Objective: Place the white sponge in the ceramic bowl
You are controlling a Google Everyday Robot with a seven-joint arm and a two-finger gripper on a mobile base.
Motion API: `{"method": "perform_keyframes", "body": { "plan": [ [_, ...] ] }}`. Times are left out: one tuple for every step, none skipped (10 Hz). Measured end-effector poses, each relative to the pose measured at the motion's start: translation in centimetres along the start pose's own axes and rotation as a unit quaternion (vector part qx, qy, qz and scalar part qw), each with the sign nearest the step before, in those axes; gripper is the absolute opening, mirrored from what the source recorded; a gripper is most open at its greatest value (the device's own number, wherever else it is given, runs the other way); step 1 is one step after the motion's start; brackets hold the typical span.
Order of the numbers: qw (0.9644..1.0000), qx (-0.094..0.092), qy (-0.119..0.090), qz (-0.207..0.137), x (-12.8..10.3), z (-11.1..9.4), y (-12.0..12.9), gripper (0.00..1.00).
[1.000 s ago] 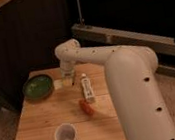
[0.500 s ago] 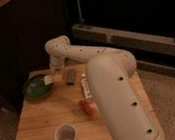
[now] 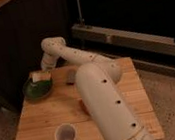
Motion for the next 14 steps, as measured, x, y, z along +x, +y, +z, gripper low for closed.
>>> {"method": "perform_keyframes", "body": {
  "plan": [
    [0.9997, 0.002, -0.025, 0.001, -0.2, 0.1, -0.3, 0.24],
    [0.9993, 0.003, -0.038, 0.001, 0.1, 0.1, -0.4, 0.35],
    [0.9996, 0.003, -0.029, -0.003, 0.3, -0.3, -0.1, 0.47],
    [0.9999, 0.002, -0.016, -0.004, 0.5, -0.6, 0.3, 0.57],
    [1.0000, 0.002, -0.007, -0.003, 0.6, -0.7, 0.5, 0.66],
    [1.0000, 0.003, -0.007, 0.000, 0.7, -0.7, 0.3, 0.77],
    [0.9999, 0.003, -0.016, 0.000, 0.4, -0.3, 0.0, 0.87],
    [0.9998, 0.003, -0.021, -0.001, 0.1, -0.2, -0.1, 0.92],
    [0.9998, 0.002, -0.022, -0.002, 0.1, -0.2, 0.0, 0.94],
    [0.9998, 0.004, -0.021, -0.002, 0.6, -0.6, 0.1, 0.94],
    [0.9999, 0.005, -0.016, -0.002, 0.8, -0.7, 0.1, 0.94],
    [0.9999, 0.004, -0.013, 0.000, 0.6, -0.6, 0.1, 0.94],
    [0.9998, 0.003, -0.017, 0.000, 0.2, -0.3, 0.1, 0.94],
    [0.9998, 0.004, -0.020, -0.001, 0.1, -0.3, -0.1, 0.94]
  ]
}}
